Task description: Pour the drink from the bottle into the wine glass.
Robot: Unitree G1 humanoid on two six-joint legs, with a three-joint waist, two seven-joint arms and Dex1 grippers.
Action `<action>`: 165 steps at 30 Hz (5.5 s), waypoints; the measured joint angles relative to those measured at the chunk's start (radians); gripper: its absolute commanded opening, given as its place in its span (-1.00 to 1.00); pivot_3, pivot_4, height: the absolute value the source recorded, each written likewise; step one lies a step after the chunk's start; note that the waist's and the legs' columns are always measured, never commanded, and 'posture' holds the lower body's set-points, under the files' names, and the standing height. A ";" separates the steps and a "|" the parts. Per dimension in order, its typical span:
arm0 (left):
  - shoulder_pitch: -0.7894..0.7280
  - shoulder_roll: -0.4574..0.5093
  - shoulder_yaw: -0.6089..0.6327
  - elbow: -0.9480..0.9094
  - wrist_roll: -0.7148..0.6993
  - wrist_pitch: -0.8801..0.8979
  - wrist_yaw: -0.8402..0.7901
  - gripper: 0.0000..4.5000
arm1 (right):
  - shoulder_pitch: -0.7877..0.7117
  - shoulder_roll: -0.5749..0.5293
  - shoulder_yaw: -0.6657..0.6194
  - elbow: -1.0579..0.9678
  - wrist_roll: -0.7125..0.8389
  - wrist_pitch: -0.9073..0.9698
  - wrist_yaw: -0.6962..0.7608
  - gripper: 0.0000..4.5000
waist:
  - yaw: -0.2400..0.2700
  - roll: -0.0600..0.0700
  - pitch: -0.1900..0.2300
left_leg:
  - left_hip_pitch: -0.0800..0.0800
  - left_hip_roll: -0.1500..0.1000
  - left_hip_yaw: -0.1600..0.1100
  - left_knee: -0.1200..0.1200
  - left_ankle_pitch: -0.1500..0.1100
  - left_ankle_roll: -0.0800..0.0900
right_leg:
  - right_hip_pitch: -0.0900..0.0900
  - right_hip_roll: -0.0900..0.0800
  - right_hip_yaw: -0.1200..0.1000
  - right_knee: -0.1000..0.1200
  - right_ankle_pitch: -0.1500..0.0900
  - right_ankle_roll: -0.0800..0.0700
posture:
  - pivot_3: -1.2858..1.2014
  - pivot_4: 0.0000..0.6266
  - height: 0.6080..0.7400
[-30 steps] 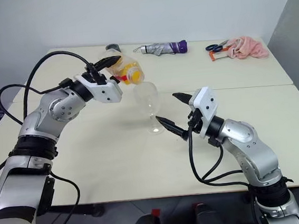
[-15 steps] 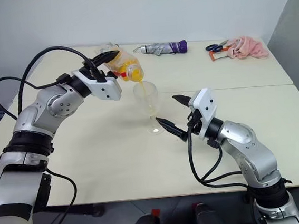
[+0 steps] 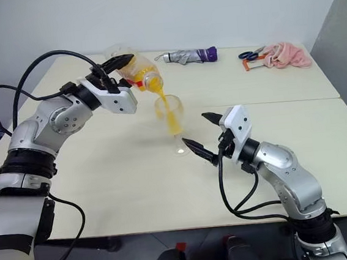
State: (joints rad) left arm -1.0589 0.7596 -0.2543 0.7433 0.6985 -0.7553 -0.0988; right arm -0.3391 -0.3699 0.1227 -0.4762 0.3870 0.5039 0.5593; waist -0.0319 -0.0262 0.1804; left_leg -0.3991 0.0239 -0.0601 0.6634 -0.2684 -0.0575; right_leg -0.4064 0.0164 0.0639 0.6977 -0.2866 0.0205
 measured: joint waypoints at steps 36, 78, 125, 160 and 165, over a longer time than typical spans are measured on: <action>-0.088 0.027 -0.066 0.109 0.064 -0.039 0.096 -0.25 | 0.084 0.090 0.046 0.000 -0.046 -0.083 -0.037 1.00 | 0.000 0.000 0.000 | 0.000 0.000 0.000 0.000 0.000 0.000 | 0.000 0.000 0.000 0.001 0.000 0.000 | 0.03 -0.52 1.00; -0.115 -0.026 -0.090 0.153 -0.027 -0.054 0.035 -0.25 | 0.091 0.085 0.057 -0.002 -0.047 -0.081 -0.037 1.00 | 0.000 0.000 0.000 | 0.000 -0.001 0.000 0.001 0.000 0.000 | 0.000 0.000 0.000 0.001 0.000 0.000 | 0.03 -0.52 1.00; 0.545 -0.217 0.535 -0.254 -0.973 0.898 -0.431 0.08 | -0.161 -0.022 0.155 0.029 -0.032 0.139 0.093 1.00 | -0.001 0.000 -0.001 | 0.001 0.002 -0.004 0.014 0.000 0.000 | 0.001 0.000 -0.001 0.014 0.000 0.000 | 0.03 -0.52 1.00; 1.083 -0.428 0.592 -0.885 -0.989 0.973 -0.128 0.98 | 0.226 0.160 -0.089 0.467 -0.177 -0.476 -0.148 1.00 | -0.001 -0.001 -0.001 | 0.003 0.003 0.001 0.011 0.000 0.000 | 0.002 0.000 0.004 0.010 0.000 0.000 | 0.03 -0.52 1.00; 1.108 -0.441 0.593 -0.902 -0.995 0.968 -0.130 0.98 | 0.175 0.164 -0.103 0.518 -0.177 -0.499 -0.146 1.00 | -0.001 -0.001 -0.001 | 0.004 0.003 0.002 0.010 0.000 0.000 | 0.002 0.001 0.005 0.010 0.000 0.000 | 0.03 -0.52 1.00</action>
